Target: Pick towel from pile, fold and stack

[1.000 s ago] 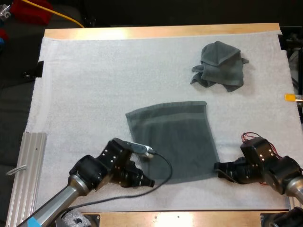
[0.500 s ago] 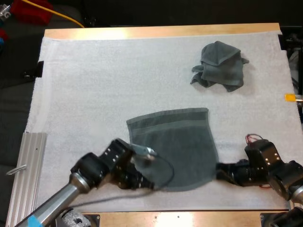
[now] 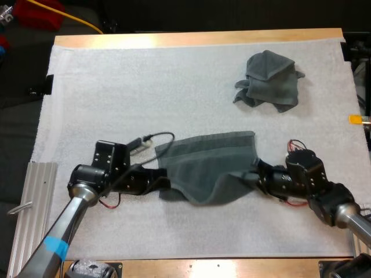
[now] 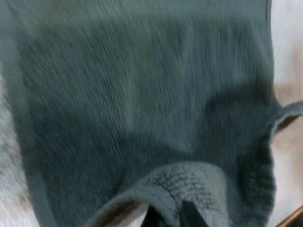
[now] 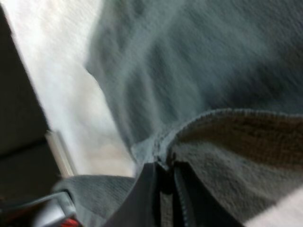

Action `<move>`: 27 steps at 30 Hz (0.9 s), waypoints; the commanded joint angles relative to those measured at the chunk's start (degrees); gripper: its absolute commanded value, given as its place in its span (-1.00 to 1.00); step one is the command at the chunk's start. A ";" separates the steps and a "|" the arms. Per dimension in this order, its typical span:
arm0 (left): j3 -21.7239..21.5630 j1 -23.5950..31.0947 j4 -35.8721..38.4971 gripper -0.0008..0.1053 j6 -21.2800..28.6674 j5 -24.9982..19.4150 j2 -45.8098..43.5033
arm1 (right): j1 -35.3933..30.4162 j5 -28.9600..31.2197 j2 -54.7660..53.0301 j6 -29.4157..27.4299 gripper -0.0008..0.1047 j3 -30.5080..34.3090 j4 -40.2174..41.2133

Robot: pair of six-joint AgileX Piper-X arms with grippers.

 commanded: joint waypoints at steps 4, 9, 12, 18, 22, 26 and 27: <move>-0.78 1.69 -4.96 -0.98 -2.25 2.06 1.57 | 0.00 2.52 4.35 4.78 -0.97 -0.40 -8.66; -2.84 2.18 -8.76 -0.98 -4.26 1.93 4.49 | 0.00 5.56 8.30 6.97 -0.97 -0.40 -16.05; -4.60 2.18 -9.05 -0.98 -4.34 1.65 6.38 | 0.00 9.22 9.36 7.39 -0.97 -0.40 -18.53; -6.32 2.18 -9.87 -0.98 -4.34 -2.03 8.94 | 0.00 16.76 10.15 7.87 -0.97 -0.40 -19.19; -6.32 2.18 -9.83 -0.98 -4.34 -5.61 9.61 | 0.00 20.41 10.33 7.87 -0.97 -0.40 -19.86; -6.32 2.18 -9.39 -0.98 -3.98 -10.31 9.77 | 0.00 22.01 11.51 8.13 -0.97 -0.40 -21.05; -6.32 2.18 -9.41 -0.98 -3.51 -10.67 9.77 | 0.00 22.04 11.81 8.28 -0.97 -0.40 -21.27</move>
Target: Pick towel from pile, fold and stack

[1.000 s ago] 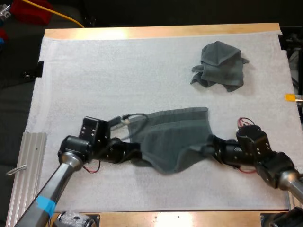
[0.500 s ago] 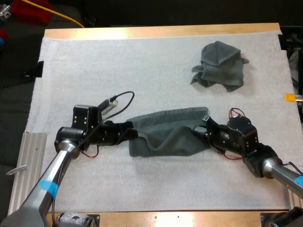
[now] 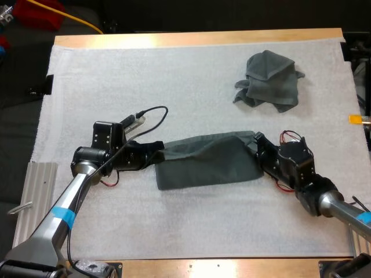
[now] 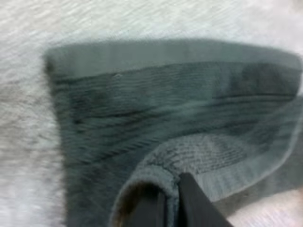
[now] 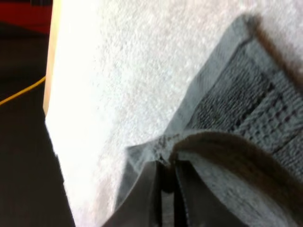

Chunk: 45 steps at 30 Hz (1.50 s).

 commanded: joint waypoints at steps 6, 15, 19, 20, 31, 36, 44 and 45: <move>-0.34 -0.08 -1.73 -0.12 0.81 -2.53 -0.17 | 0.00 0.68 1.27 0.09 -0.93 -0.40 -2.68; -0.34 -0.08 -2.77 0.27 4.20 3.97 -0.51 | 0.00 1.55 1.25 -5.21 0.19 -0.40 -13.34; -0.34 -0.25 -0.49 0.27 7.79 4.06 -3.39 | 0.00 -0.02 0.36 -10.45 0.37 -0.40 -13.31; -0.34 -0.25 0.44 0.27 8.94 4.06 -4.59 | 0.00 -0.52 -0.19 -11.99 0.37 -0.40 -12.31; -0.34 -0.37 8.82 0.27 13.94 1.80 -16.87 | 0.00 -0.70 -6.80 -23.91 0.37 -3.13 7.03; -0.34 -0.37 12.09 0.27 13.94 1.80 -21.64 | 0.00 -0.70 -7.97 -31.87 0.37 -8.89 22.49; -0.34 -0.37 17.23 0.27 15.34 1.80 -26.75 | -4.17 -2.55 -7.96 -41.49 0.37 -16.33 38.61; -0.34 -0.37 17.76 0.27 15.39 1.80 -27.23 | -5.63 -3.56 -7.96 -42.81 0.37 -16.99 40.17</move>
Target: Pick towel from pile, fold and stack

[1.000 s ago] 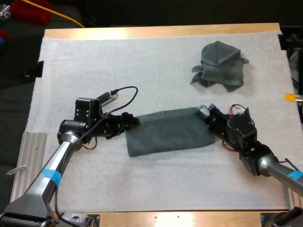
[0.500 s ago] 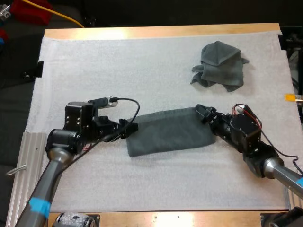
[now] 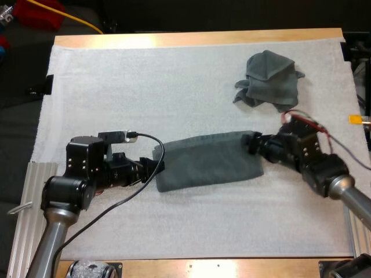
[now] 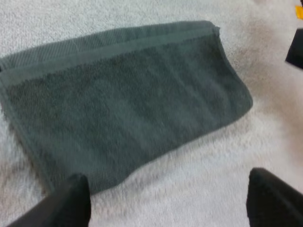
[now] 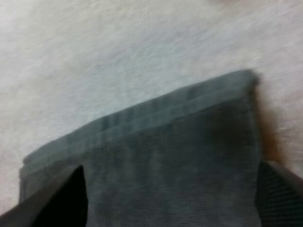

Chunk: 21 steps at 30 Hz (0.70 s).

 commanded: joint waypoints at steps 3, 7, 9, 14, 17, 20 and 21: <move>-0.34 -0.37 1.86 0.27 0.38 -0.36 -1.88 | -5.22 -4.88 -0.55 -6.67 0.37 -1.97 5.85; -0.34 -1.34 3.09 0.27 0.19 -0.36 -3.18 | -11.17 -11.90 -0.03 -11.62 0.37 -2.08 8.86; -0.34 -2.74 3.69 0.27 0.07 -0.36 -3.36 | -14.52 -16.19 1.15 -14.32 0.37 -2.19 9.70; -0.34 -7.74 4.04 0.27 -0.44 -2.07 -3.35 | -18.01 -24.89 5.46 -17.75 0.37 -2.14 9.67; -0.34 -10.74 3.97 0.27 -1.67 -3.33 -3.35 | -18.00 -26.08 9.23 -19.67 0.37 -2.47 9.51; -0.34 -12.62 3.83 0.27 -1.85 -3.36 -3.35 | -17.97 -28.14 12.40 -20.40 0.37 -2.93 8.57; -0.34 -13.05 3.83 0.27 -1.95 -3.36 -3.35 | -17.89 -28.17 13.02 -20.46 0.37 -3.02 8.26</move>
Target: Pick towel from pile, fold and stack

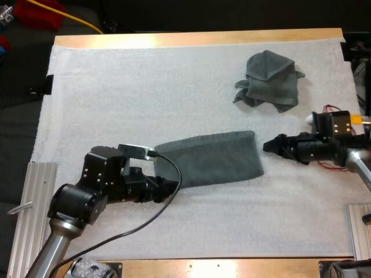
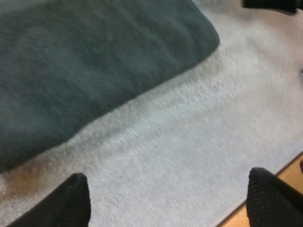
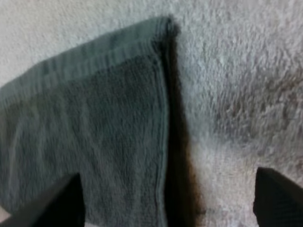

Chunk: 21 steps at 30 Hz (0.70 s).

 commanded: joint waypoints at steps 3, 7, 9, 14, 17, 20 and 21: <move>-0.34 -0.97 0.12 0.27 -0.99 -0.68 -0.40 | -0.07 -3.35 2.15 -1.06 0.37 -0.81 -1.86; -0.34 -0.96 0.29 0.27 -1.09 -0.68 -0.40 | 0.58 -4.08 4.22 -1.06 0.37 -0.81 -2.92; -0.34 -0.96 0.29 0.27 -1.09 -0.68 -0.40 | 1.67 -4.07 5.18 -0.82 0.37 -0.81 -3.51; -0.34 -0.96 0.29 0.27 -1.09 -0.47 -0.40 | 4.60 -3.72 7.29 2.29 0.37 -0.81 -6.32; -0.34 -0.96 0.75 0.27 -1.21 -0.24 -0.40 | 6.09 -3.61 8.56 5.70 0.37 -0.81 -8.96; -0.34 -0.96 1.15 0.27 -1.21 -0.25 -0.40 | 7.59 -4.11 9.54 7.67 0.37 -0.81 -10.29; -0.34 -0.96 1.14 0.27 -1.21 -0.25 -0.40 | 8.27 -4.22 9.86 8.06 0.37 -0.81 -10.48</move>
